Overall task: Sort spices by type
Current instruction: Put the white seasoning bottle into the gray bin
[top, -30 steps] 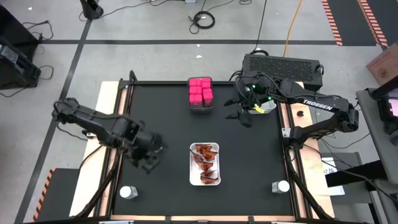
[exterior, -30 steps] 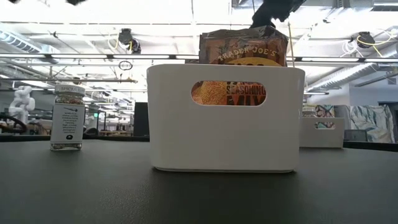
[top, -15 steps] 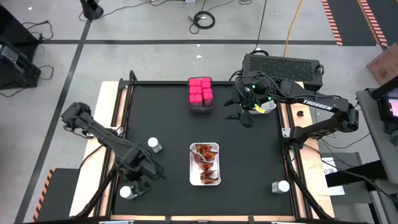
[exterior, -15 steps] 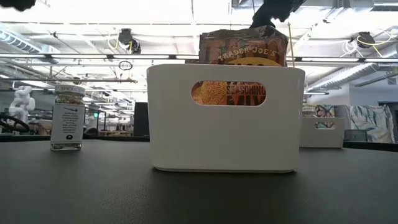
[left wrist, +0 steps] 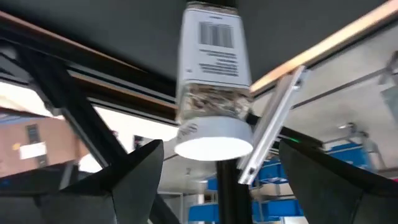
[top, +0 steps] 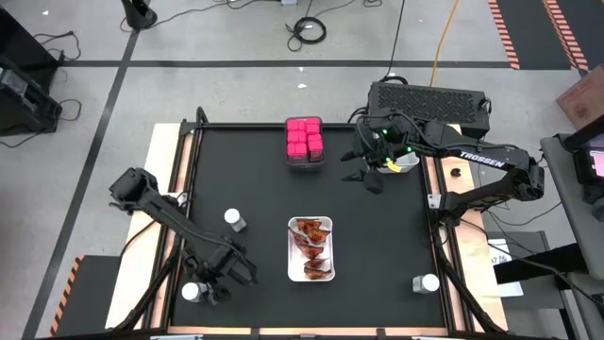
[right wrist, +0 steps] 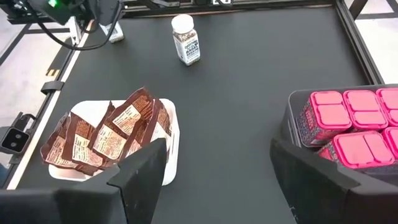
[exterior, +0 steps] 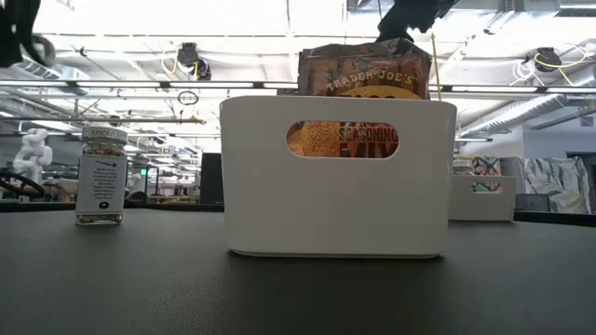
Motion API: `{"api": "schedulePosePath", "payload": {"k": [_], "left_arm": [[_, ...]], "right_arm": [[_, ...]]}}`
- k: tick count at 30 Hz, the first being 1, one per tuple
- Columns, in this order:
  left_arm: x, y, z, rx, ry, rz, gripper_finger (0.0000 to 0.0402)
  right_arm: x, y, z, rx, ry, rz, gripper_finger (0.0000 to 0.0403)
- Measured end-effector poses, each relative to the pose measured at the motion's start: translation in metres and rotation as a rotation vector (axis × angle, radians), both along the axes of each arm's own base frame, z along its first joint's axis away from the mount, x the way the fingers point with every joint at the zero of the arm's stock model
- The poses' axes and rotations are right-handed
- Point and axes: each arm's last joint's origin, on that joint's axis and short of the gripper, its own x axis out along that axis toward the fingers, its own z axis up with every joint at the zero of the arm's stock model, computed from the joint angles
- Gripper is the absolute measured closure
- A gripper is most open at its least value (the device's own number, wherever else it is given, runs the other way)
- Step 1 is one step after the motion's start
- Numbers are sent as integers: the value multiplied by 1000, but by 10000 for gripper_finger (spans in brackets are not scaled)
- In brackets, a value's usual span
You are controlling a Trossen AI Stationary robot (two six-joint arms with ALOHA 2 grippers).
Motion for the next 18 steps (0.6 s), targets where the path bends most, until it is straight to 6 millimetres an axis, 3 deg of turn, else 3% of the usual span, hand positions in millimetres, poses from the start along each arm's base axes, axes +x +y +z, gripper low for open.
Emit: {"api": "schedulePosePath", "payload": {"k": [8, 18], "left_arm": [[0, -5, -15, 6, 23, -81, 80], [-15, -9, -32, 2, 65, -128, 80]], "right_arm": [[-1, 0, -1, 24, 15, -15, 122], [-2, 1, -3, 49, 45, -28, 122]]}}
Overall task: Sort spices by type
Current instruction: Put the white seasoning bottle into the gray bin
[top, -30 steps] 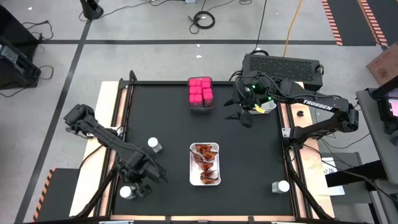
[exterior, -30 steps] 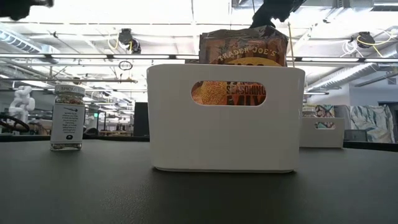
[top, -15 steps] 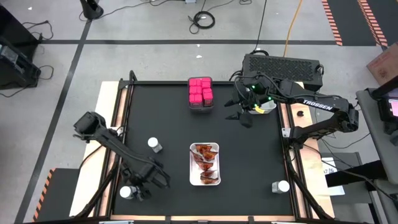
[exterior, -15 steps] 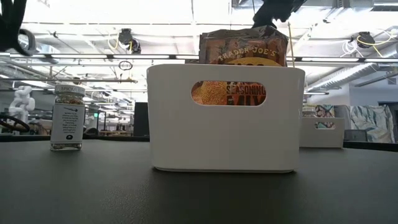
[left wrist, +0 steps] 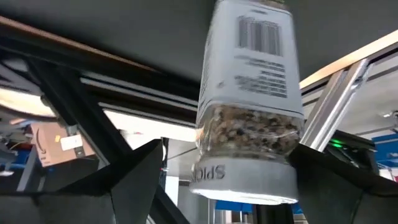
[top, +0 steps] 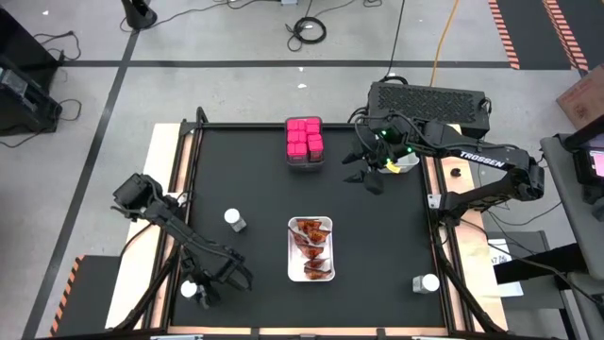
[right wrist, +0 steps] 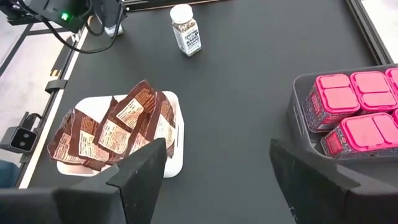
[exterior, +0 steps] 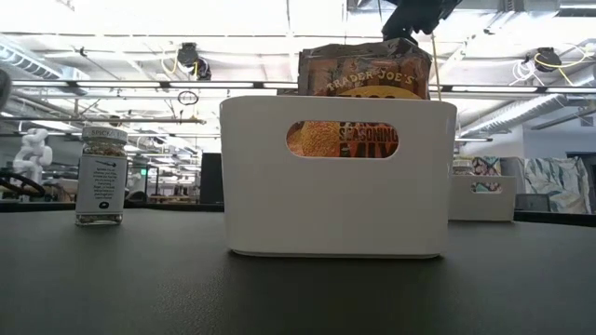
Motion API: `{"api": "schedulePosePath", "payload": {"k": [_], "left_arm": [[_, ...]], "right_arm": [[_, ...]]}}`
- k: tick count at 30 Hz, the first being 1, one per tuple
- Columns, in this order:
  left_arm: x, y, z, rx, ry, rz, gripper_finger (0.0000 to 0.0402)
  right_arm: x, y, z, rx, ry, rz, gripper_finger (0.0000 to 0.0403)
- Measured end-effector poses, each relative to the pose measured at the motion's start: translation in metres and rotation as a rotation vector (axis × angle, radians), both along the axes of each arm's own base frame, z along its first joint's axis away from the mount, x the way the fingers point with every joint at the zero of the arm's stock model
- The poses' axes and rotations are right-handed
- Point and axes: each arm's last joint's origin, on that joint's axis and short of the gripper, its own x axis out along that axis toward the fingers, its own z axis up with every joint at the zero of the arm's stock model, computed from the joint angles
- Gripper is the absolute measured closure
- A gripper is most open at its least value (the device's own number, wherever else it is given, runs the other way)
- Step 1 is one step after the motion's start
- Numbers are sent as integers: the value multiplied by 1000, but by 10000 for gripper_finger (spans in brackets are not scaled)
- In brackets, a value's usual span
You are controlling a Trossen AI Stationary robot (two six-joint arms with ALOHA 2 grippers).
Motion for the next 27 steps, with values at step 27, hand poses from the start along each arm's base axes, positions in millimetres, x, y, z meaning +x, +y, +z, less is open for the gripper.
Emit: {"api": "schedulePosePath", "payload": {"k": [27], "left_arm": [[3, 7, 23, -131, -75, 53, 196]], "right_arm": [[-6, 2, 2, -4, 8, 4, 122]]}}
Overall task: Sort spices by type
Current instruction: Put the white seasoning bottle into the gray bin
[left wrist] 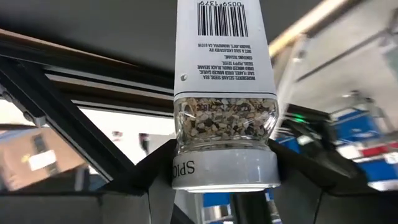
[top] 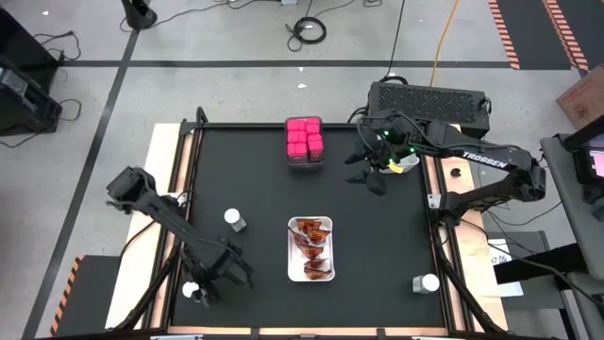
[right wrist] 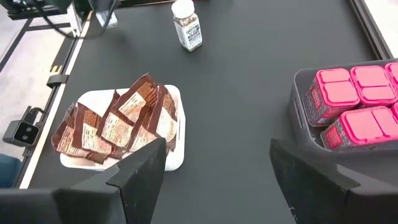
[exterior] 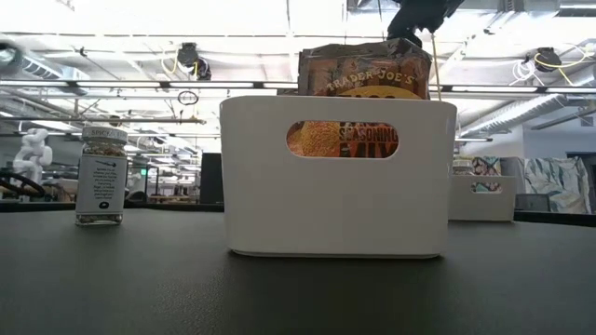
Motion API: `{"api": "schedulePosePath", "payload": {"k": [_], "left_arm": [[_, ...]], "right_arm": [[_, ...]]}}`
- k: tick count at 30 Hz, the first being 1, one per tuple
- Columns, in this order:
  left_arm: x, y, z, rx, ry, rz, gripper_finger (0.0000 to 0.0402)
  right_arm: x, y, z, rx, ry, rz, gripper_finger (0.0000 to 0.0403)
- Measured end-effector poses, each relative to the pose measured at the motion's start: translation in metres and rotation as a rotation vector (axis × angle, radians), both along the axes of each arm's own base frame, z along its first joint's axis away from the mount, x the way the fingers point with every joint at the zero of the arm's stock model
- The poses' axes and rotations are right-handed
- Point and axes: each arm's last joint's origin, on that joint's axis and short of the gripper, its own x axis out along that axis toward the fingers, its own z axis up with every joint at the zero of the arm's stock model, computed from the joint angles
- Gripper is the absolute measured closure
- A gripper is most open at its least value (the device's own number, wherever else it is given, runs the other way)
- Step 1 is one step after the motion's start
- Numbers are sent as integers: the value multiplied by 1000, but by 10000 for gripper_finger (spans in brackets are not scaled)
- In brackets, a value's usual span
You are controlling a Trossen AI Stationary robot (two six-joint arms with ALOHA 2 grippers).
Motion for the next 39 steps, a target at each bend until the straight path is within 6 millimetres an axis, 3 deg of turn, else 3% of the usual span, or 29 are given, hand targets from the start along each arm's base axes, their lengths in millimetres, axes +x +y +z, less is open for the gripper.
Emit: {"api": "schedulePosePath", "payload": {"k": [4, 8, 16, 20, 25, 31, 35, 39], "left_arm": [[7, 17, 31, -52, -84, 88, 196], [19, 49, 72, -121, -218, 233, 196], [59, 149, 152, -68, -730, 613, 196], [81, 201, 175, -31, -955, 744, 196], [123, 253, 170, -41, -1067, 755, 196], [183, 293, 156, -78, -1210, 581, 196], [198, 320, 146, 39, -1199, 471, 196], [196, 341, 120, 253, -987, 366, 196]], "right_arm": [[-9, 3, 4, -14, 0, 8, 122], [-18, 6, 10, -21, -13, 9, 122], [-37, 12, 21, -15, -38, -8, 122], [-41, 14, 24, 4, -50, -30, 122], [-43, 15, 25, 31, -53, -53, 122], [-46, 15, 25, 46, -31, -94, 122], [-55, 14, 23, -22, 23, -175, 122], [-63, 14, 23, -73, 64, -241, 122]]}}
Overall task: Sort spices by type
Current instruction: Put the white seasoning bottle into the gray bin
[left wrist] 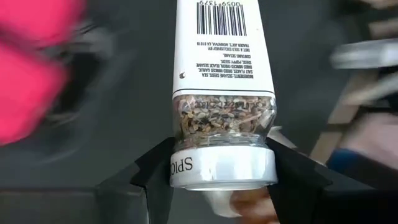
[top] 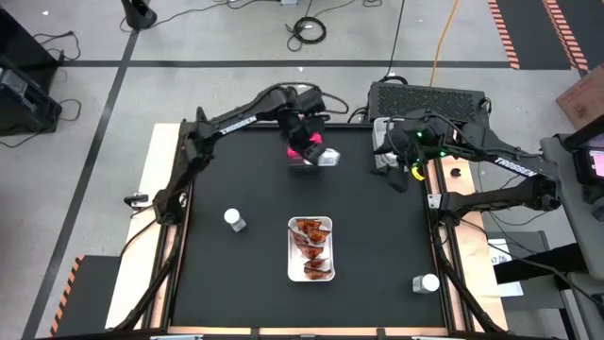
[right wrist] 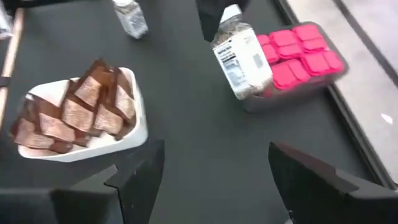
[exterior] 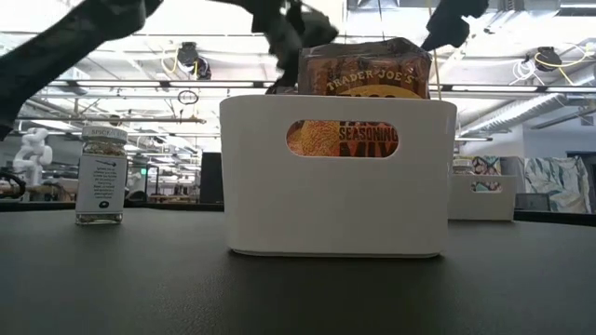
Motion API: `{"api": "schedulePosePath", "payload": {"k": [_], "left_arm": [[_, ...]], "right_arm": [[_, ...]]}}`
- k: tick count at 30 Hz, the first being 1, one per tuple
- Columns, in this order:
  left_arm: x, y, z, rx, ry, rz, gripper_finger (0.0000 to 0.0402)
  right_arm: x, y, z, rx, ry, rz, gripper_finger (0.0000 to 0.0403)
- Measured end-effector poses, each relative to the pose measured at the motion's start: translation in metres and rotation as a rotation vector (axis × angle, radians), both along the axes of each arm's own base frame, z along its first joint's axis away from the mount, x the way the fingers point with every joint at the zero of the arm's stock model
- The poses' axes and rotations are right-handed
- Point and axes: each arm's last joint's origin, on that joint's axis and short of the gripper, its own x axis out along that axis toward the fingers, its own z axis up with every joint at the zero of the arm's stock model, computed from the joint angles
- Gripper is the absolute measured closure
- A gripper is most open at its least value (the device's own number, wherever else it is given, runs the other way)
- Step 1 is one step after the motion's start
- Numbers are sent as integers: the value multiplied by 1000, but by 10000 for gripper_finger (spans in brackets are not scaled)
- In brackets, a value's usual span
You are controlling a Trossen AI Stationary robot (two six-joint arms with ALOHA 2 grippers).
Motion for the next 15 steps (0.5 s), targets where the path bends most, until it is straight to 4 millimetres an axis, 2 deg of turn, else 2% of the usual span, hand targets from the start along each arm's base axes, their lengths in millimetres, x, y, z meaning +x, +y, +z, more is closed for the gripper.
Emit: {"api": "schedulePosePath", "payload": {"k": [4, 10, 15], "left_arm": [[-8, -6, -20, 25, 205, -18, 196], [3, -38, -24, 80, 241, -118, 196], [5, -47, -38, 102, 309, -139, 196]], "right_arm": [[-3, -2, 0, -20, 15, -39, 122], [-5, -10, -1, -30, 20, -70, 122], [-4, -16, 0, -57, 15, -72, 122]]}}
